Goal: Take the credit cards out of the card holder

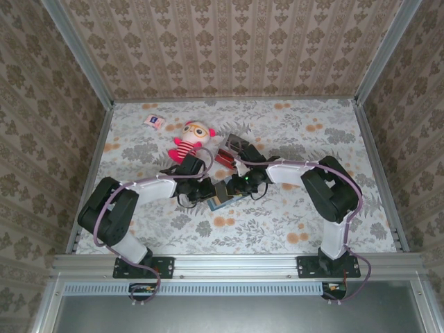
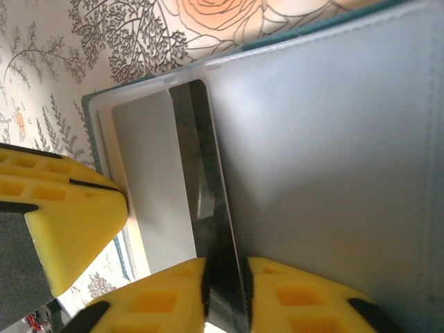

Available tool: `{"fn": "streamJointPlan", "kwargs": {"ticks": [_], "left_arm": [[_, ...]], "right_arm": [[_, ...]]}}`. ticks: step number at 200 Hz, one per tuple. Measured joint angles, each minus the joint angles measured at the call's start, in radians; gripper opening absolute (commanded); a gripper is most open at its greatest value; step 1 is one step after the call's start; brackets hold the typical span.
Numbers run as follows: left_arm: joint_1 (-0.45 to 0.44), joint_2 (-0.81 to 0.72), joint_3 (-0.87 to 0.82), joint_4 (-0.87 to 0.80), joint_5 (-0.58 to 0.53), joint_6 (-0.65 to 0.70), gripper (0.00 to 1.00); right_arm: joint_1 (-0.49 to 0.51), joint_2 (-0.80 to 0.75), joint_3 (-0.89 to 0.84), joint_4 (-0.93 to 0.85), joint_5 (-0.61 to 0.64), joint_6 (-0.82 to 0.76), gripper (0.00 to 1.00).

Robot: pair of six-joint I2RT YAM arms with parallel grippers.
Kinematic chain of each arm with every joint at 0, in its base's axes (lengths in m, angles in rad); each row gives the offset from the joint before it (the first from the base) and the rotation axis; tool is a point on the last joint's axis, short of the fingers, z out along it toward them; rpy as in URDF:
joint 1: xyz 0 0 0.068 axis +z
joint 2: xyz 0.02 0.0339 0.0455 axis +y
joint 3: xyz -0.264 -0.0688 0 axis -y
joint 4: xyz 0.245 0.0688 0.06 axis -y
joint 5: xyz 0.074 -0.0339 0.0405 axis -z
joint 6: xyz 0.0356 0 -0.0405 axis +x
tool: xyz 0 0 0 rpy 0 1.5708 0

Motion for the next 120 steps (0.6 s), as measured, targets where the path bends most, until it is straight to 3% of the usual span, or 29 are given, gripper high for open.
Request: {"fn": "streamJointPlan", "kwargs": {"ticks": [53, 90, 120], "left_arm": [[0.0, 0.002, 0.006, -0.011, -0.007, 0.011, 0.12], [0.002, 0.001, 0.007, -0.015, -0.006, 0.022, 0.14], [0.006, -0.009, 0.019, -0.045, -0.011, 0.03, 0.24]], "right_arm": [[-0.021, -0.041, -0.023, 0.008, 0.012, 0.002, 0.01], [-0.048, -0.138, -0.066, -0.005, 0.063, -0.028, 0.0], [-0.06, -0.225, -0.082, -0.031, 0.096, -0.075, 0.0]]}}
